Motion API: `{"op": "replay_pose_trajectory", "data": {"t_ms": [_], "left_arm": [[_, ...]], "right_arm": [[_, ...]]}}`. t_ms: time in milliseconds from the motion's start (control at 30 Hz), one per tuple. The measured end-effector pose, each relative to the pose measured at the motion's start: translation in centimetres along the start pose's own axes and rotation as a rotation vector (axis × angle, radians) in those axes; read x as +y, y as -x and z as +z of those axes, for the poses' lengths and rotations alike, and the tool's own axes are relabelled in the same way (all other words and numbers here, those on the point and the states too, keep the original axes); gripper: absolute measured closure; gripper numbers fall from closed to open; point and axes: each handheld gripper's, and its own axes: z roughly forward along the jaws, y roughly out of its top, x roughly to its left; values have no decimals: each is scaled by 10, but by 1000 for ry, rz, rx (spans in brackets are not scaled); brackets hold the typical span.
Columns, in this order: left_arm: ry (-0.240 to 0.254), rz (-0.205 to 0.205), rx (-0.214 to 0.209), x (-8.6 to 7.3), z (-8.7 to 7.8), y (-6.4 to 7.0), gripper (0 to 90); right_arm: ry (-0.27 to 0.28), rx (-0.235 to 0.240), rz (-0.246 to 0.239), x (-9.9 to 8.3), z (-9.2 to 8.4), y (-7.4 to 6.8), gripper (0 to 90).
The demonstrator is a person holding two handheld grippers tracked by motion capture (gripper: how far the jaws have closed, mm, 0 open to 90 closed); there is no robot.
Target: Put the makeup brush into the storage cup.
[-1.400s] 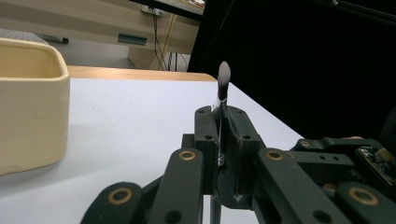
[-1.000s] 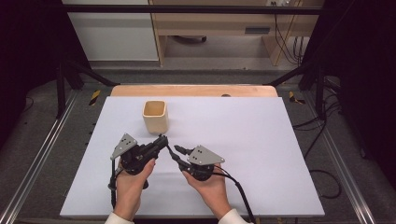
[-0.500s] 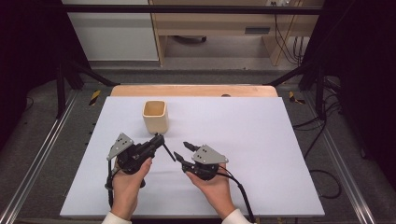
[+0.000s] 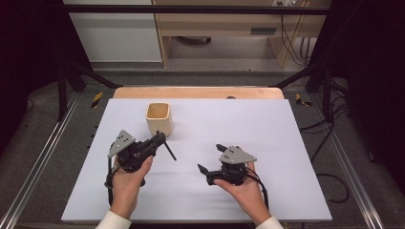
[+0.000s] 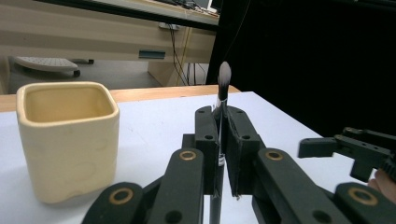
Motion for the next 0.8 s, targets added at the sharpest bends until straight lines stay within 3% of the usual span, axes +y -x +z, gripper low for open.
{"op": "replay_pose_trajectory", "data": {"t_ms": [100,200,400,633,733,800], "left_arm": [[-5,23,4,7,5,1,843],[-5,51,6,13,9,2,843],[6,87,5,29,13,-1,842],[4,121,15,49,13,-9,843],[-10,182,37,57,12,-11,842],[0,180,37,62,12,-15,842]], "right_arm": [[13,-10,25,-10,-9,9,46],[82,5,88,-13,-18,21,49],[40,-100,40,-21,-22,29,53],[70,-126,28,-23,-27,31,67],[78,-145,48,-24,-31,33,70],[76,-150,54,-25,-32,34,64]]}}
